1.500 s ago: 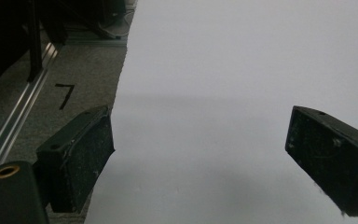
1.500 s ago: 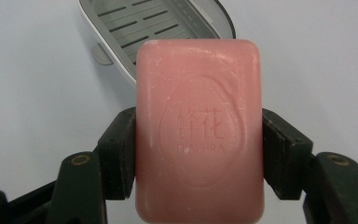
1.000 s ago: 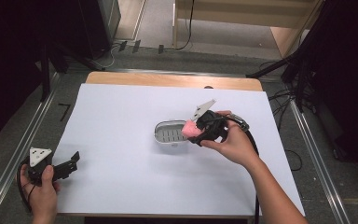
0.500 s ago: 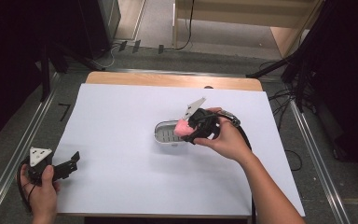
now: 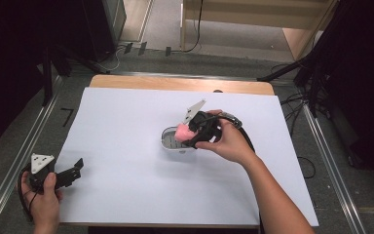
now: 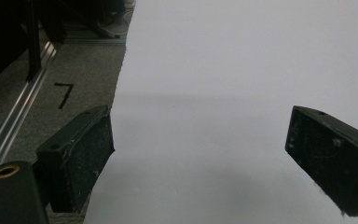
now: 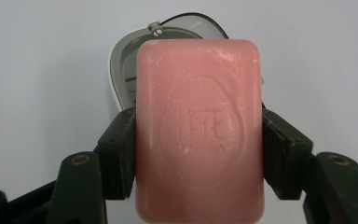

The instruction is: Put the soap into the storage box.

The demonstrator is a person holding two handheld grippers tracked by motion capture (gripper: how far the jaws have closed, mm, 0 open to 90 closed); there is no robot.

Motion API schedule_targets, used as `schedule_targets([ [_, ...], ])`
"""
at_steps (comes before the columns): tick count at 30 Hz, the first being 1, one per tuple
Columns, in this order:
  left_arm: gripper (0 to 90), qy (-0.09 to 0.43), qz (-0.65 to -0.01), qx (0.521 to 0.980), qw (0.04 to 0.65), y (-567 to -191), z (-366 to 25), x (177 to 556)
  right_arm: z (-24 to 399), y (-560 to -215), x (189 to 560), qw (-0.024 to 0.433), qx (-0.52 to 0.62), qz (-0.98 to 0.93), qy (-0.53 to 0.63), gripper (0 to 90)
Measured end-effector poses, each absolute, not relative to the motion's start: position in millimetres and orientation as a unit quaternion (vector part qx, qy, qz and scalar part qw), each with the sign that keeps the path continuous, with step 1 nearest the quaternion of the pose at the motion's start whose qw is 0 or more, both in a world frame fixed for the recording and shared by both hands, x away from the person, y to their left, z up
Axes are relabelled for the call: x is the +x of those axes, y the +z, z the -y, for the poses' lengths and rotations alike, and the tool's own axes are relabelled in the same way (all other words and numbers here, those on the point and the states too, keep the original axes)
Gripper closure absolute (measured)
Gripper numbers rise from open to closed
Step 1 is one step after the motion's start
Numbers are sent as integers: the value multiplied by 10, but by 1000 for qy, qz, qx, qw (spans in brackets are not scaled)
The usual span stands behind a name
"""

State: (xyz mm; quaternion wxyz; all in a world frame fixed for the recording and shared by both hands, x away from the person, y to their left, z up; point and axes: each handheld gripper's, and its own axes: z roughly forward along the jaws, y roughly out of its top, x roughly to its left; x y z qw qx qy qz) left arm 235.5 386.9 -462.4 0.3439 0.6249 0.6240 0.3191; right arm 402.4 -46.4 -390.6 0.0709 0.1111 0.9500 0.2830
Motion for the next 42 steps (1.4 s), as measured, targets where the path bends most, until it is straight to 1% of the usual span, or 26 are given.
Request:
schedule_targets([
  [6,81,319,-624,625,343,-4624,-3868,2355,415,-3934,4049,67,106,-953,278,387],
  [15,81,319,-624,625,343,-4623,-3868,2355,346,-4002,4073,73,69,-955,279,387],
  [23,82,318,-624,626,343,-4623,-3868,2356,300,-4042,4090,65,57,-956,279,387],
  [30,82,318,-624,625,343,-4623,-3869,2356,290,-4063,4104,58,67,-955,283,383],
  [31,82,318,-624,626,343,-4624,-3870,2356,294,-4055,4100,54,71,-953,290,377],
  [32,82,318,-624,626,343,-4623,-3870,2356,299,-4037,4101,52,77,-950,298,353],
  [34,81,318,-624,625,344,-4624,-3870,2356,314,-3999,4108,44,87,-945,311,351],
  [42,81,318,-624,625,343,-4624,-3869,2356,408,-3992,4099,46,112,-941,315,346],
])
